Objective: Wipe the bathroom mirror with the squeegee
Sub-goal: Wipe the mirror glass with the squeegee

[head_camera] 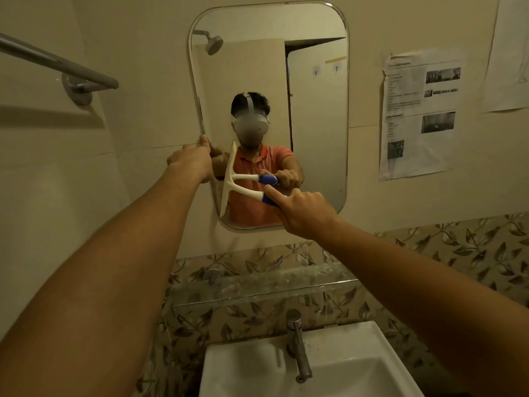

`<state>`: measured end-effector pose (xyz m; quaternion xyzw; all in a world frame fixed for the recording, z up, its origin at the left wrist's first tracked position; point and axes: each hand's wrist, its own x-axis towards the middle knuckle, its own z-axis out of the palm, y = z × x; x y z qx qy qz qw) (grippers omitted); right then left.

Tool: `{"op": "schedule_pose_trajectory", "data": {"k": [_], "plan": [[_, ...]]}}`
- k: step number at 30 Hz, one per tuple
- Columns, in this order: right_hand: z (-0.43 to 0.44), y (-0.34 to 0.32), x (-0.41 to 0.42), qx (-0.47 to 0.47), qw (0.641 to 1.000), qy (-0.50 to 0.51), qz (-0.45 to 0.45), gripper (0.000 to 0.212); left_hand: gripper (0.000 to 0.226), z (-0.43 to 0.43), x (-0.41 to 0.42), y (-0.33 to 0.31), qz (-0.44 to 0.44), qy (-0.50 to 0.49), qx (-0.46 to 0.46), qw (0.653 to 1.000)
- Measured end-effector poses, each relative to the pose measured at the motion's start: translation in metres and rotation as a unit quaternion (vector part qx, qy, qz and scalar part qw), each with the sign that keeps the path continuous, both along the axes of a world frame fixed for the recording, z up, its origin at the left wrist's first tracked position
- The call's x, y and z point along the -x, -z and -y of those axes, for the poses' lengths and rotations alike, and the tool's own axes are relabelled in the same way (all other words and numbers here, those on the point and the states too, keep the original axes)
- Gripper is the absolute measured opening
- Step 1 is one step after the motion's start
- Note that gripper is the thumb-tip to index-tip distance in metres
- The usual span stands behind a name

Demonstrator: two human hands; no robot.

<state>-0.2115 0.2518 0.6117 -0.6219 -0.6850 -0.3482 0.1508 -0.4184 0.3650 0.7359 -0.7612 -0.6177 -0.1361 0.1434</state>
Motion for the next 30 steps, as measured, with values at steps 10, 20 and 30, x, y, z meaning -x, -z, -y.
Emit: {"op": "schedule_pose_trajectory", "data": {"k": [10, 20, 30], "plan": [[0.027, 0.031, -0.059, 0.033, 0.998, 0.041, -0.024, 0.049, 0.092, 0.003, -0.003, 0.002, 0.011, -0.016, 0.011, 1.0], [0.065, 0.067, -0.125, 0.065, 0.99, 0.099, -0.073, 0.051, 0.092, -0.007, -0.01, 0.005, 0.017, -0.039, 0.017, 0.999], [0.09, 0.086, -0.159, 0.061, 0.988, 0.099, -0.101, 0.04, 0.094, -0.007, -0.013, 0.008, 0.026, -0.046, 0.029, 0.998]]}}
